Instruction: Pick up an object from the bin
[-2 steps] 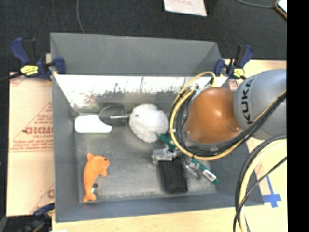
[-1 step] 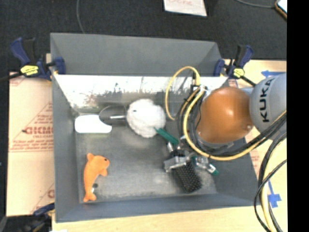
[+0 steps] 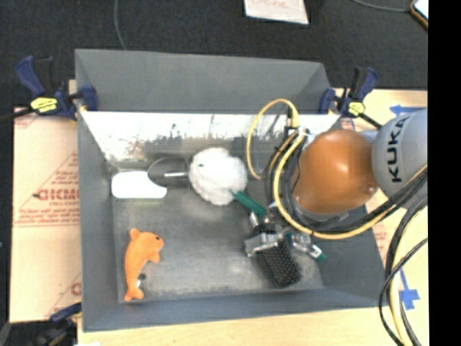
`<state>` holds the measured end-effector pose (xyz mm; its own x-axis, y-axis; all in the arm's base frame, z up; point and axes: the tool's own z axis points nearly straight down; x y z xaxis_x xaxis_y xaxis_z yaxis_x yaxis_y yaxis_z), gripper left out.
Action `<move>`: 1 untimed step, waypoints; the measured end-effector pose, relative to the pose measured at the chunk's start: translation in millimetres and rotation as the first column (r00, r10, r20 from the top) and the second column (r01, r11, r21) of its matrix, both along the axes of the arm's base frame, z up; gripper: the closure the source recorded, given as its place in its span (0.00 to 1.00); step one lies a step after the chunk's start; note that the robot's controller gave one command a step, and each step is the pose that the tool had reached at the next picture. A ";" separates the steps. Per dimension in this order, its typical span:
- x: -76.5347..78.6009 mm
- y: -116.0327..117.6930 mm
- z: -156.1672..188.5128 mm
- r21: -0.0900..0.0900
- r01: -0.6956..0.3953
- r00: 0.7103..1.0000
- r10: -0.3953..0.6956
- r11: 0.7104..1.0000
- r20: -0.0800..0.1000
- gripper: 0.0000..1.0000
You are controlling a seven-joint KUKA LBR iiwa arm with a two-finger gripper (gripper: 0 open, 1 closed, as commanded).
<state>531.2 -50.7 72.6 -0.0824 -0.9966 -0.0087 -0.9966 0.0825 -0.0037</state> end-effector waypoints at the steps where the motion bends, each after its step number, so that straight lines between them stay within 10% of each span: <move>1: 0.0 0.3 4.5 0.001 0.002 1.000 -0.002 1.000 0.001 1.00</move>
Offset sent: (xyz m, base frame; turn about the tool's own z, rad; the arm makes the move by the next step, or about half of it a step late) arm -0.0002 0.0002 0.0130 0.0010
